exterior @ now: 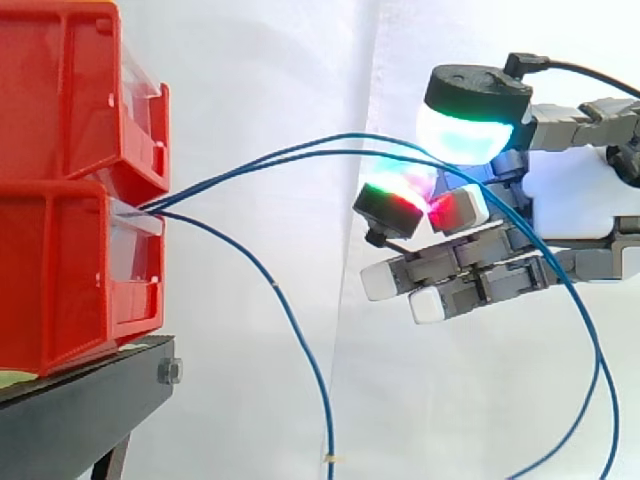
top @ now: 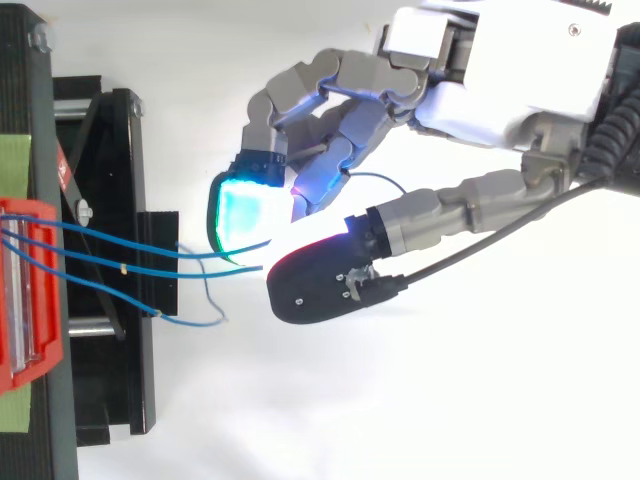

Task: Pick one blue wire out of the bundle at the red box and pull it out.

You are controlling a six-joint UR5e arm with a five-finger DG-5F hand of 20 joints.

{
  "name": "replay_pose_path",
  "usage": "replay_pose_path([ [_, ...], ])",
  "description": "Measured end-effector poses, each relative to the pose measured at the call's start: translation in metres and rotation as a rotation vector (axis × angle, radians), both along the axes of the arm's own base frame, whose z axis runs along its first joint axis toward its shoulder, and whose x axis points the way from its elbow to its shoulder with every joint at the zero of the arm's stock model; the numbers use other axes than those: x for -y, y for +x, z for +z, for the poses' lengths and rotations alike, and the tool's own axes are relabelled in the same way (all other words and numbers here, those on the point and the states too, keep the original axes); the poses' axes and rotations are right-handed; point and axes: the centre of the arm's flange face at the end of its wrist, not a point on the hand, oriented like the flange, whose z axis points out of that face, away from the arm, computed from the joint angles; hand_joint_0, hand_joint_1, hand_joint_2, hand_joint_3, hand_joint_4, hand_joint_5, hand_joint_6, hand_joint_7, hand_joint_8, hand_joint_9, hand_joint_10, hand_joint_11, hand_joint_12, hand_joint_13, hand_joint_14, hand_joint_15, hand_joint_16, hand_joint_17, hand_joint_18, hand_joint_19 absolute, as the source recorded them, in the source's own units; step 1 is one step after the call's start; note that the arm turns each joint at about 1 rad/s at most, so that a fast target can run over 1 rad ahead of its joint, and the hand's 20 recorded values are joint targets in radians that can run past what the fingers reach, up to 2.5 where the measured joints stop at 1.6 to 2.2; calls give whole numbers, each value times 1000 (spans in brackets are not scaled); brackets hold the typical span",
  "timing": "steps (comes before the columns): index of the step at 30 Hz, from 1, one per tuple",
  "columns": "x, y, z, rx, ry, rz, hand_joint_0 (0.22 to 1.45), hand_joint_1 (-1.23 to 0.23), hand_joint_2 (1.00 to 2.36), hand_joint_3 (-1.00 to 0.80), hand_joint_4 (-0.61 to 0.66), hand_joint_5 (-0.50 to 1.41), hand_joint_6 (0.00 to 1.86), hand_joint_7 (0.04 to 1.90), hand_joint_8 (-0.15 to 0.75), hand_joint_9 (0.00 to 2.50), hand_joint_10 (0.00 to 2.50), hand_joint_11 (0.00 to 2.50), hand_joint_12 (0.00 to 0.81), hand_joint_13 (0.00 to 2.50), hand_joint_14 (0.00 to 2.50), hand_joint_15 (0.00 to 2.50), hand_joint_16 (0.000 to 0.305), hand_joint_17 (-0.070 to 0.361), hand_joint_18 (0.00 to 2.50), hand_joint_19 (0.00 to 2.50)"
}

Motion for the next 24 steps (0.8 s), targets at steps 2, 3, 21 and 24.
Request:
replay_pose_path([
  [2,0,0,0,0,0,0,566,-807,1013,-85,135,-108,873,903,323,1169,28,926,447,575,16,407,68,154,514,572],
  [3,0,0,0,0,0,0,572,-810,1012,-81,140,-106,874,904,329,1173,28,927,449,578,16,404,69,156,520,559],
  [21,1,-2,-2,-21,-18,-1,589,-847,1011,-13,60,-89,849,1047,302,1132,27,803,448,469,13,327,70,158,397,453],
  [24,1,-3,-3,-31,-21,-2,589,-851,1009,-9,59,-87,844,1074,297,1074,26,742,446,413,12,292,71,160,364,434],
])
